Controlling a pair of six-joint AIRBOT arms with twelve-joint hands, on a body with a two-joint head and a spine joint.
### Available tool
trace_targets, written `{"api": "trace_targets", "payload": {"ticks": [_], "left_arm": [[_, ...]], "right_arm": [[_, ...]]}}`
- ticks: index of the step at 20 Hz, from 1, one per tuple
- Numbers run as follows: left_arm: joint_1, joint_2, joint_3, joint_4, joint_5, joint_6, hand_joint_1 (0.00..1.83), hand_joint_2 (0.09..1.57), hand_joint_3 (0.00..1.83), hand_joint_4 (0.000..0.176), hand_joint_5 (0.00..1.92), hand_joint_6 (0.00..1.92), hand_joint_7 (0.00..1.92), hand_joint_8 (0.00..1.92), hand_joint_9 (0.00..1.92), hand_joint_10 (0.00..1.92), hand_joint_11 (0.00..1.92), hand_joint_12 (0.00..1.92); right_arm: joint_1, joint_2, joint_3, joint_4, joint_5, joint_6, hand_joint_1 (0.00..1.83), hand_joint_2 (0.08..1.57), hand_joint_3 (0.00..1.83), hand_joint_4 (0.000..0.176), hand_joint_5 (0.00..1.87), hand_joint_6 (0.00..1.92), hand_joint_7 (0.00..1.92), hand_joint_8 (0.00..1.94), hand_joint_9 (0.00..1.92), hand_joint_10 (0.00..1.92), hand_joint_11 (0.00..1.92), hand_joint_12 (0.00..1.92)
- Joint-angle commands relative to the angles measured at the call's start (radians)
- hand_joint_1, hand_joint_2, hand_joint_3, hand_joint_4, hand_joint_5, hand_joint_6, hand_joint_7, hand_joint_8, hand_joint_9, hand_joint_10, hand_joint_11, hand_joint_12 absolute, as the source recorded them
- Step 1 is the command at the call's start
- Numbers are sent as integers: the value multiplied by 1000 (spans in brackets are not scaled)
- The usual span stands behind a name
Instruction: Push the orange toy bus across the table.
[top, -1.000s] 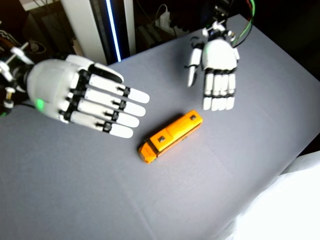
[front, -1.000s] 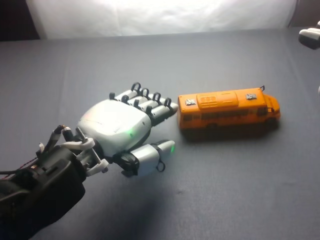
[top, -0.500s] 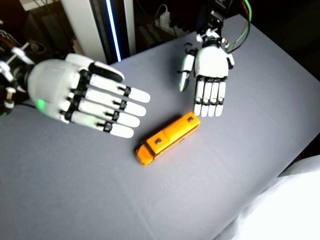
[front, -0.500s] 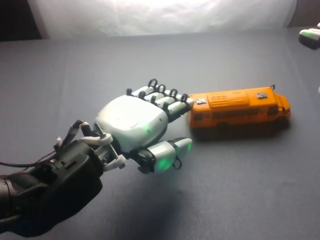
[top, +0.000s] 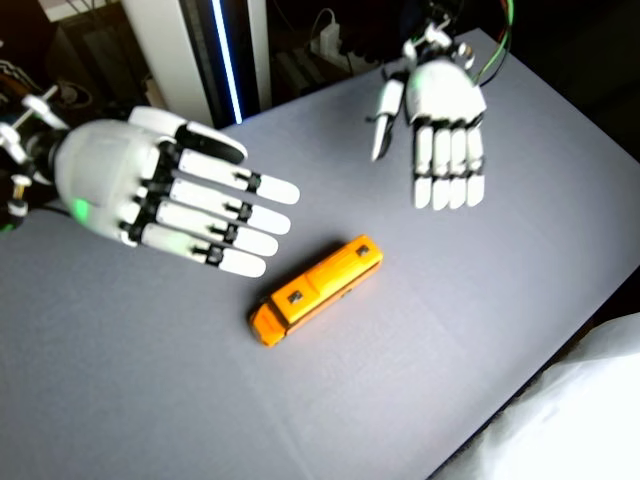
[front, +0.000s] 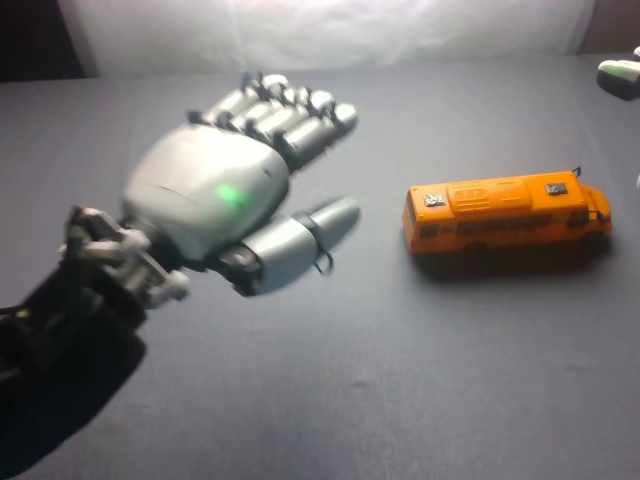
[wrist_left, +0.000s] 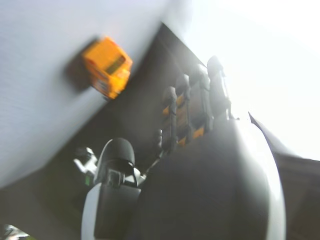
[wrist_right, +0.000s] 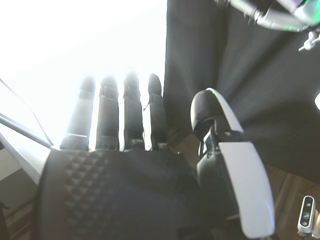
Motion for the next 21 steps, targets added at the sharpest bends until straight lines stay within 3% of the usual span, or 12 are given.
{"api": "trace_targets", "payload": {"ticks": [1, 2, 3, 4, 5, 8, 10, 11, 14, 18, 20, 21], "left_arm": [[1, 20, -12, 31, -189, -20, 0, 1451, 0, 0, 290, 8, 270, 8, 223, 4, 109, 170], [13, 46, -29, 39, -238, -28, 0, 1430, 0, 0, 295, 8, 279, 9, 218, 1, 96, 167], [27, 72, -51, 50, -294, -29, 124, 1525, 6, 0, 320, 9, 310, 10, 251, 7, 124, 190], [44, 103, -74, 63, -368, -35, 215, 1540, 2, 0, 329, 6, 312, 5, 251, 3, 126, 210], [65, 128, -90, 71, -436, -48, 302, 1444, 0, 0, 382, 13, 346, 5, 247, 1, 66, 352], [114, 160, -109, 76, -560, -85, 161, 1467, 6, 0, 319, 1, 316, 2, 253, 6, 0, 412], [133, 165, -113, 74, -602, -103, 174, 1437, 0, 0, 268, 3, 289, 1, 251, 1, 0, 336], [136, 166, -113, 72, -606, -110, 186, 1403, 0, 0, 208, 2, 256, 3, 211, 2, 0, 230], [155, 166, -119, 70, -630, -121, 178, 1435, 8, 0, 171, 0, 271, 1, 220, 1, 0, 312], [187, 170, -129, 63, -675, -130, 285, 1444, 0, 0, 201, 9, 270, 2, 183, 9, 9, 194], [209, 168, -132, 46, -692, -147, 266, 1454, 0, 0, 93, 0, 153, 0, 142, 1, 20, 189], [209, 169, -126, 42, -692, -183, 189, 1445, 0, 0, 164, 21, 159, 6, 141, 3, 25, 191]], "right_arm": [[6, 10, -1, 24, 150, 6, 324, 1405, 0, 29, 313, 2, 306, 1, 218, 9, 76, 232], [6, 13, -3, 32, 168, 6, 329, 1412, 3, 17, 323, 6, 311, 3, 237, 14, 93, 237], [6, 14, -3, 38, 187, 6, 399, 1397, 0, 19, 342, 9, 318, 4, 232, 8, 105, 238], [6, 14, -3, 46, 222, 4, 554, 1377, 0, 4, 384, 17, 350, 11, 267, 15, 148, 254], [6, 14, -5, 54, 258, -2, 672, 1376, 0, 8, 385, 11, 357, 8, 266, 9, 150, 258], [25, 30, -24, 60, 294, -37, 933, 1365, 7, 0, 335, 0, 366, 1, 351, 3, 220, 235], [50, 35, -35, 42, 294, -62, 892, 1418, 17, 0, 328, 2, 395, 8, 411, 15, 218, 234], [57, 36, -38, 32, 294, -67, 891, 1347, 0, 0, 352, 3, 449, 8, 449, 11, 277, 246], [88, 39, -61, -16, 294, -88, 1071, 1313, 0, 0, 440, 2, 458, 1, 466, 3, 367, 110], [119, 47, -86, -78, 295, -128, 1112, 1265, 0, 0, 309, 1, 415, 2, 524, 2, 478, 80], [143, 37, -82, -86, 295, -128, 1096, 1286, 4, 0, 400, 23, 332, 0, 489, 0, 410, 50], [146, 34, -82, -88, 295, -128, 1099, 1222, 0, 0, 402, 17, 269, 0, 372, 0, 282, 9]]}}
